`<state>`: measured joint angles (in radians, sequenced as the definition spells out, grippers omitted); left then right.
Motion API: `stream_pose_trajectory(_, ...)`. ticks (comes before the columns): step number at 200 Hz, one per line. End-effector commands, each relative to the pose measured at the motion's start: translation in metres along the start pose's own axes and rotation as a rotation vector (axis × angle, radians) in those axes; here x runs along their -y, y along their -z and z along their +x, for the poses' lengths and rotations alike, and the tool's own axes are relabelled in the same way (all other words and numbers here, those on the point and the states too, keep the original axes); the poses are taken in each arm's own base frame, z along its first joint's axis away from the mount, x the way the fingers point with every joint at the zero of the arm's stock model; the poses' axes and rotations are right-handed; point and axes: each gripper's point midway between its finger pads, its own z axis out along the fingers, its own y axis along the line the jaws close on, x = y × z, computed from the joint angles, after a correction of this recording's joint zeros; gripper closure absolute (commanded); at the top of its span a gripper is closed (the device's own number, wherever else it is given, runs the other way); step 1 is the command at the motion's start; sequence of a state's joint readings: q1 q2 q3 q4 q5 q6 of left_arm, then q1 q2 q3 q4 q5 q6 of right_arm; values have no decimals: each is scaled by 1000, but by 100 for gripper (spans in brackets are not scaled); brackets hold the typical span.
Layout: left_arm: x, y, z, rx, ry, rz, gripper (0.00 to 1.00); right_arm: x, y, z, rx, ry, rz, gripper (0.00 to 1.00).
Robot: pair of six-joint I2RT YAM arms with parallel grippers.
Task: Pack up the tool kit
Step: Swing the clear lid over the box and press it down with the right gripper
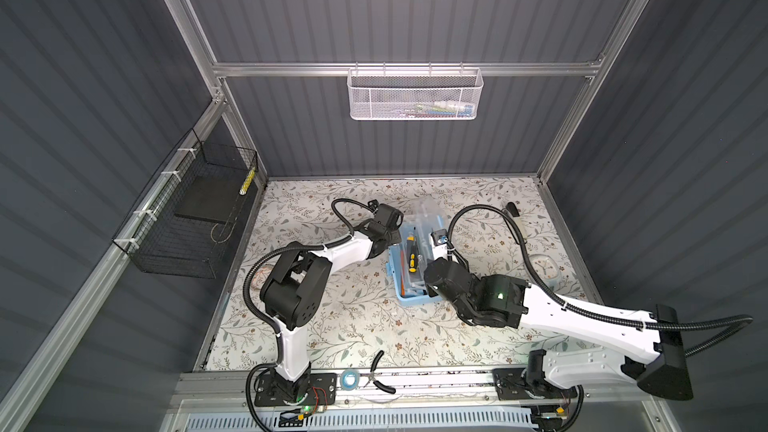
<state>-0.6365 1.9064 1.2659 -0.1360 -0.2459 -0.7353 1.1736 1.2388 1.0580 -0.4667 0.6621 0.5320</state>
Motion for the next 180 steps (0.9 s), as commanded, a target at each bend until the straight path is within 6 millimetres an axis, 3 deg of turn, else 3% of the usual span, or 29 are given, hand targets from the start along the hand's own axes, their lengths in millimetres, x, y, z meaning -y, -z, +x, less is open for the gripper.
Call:
stream_pose_trajectory(1,25,8,-4,-8,-7,51,100,-33,14,-20,6,-64,-177,54)
stream_pose_trajectory(28,20,9,-8,0,0,36,100,-35,22,-28,43,-105,-226,48)
stream_pose_trajectory(61,22,17,-16,22,-17,46,100,-10,16,-22,48,-151,-173,46)
stream_pose_trajectory(77,22,24,-22,42,-34,41,71,0,9,-16,43,-167,-161,46)
stream_pose_trajectory(100,20,35,-31,72,-57,28,44,12,6,-13,40,-206,-168,46)
stream_pose_trajectory(117,16,42,-37,87,-68,7,38,18,0,-8,25,-215,-154,46)
stream_pose_trajectory(180,-17,62,-38,99,-85,-47,35,13,-24,5,-43,-221,-163,46)
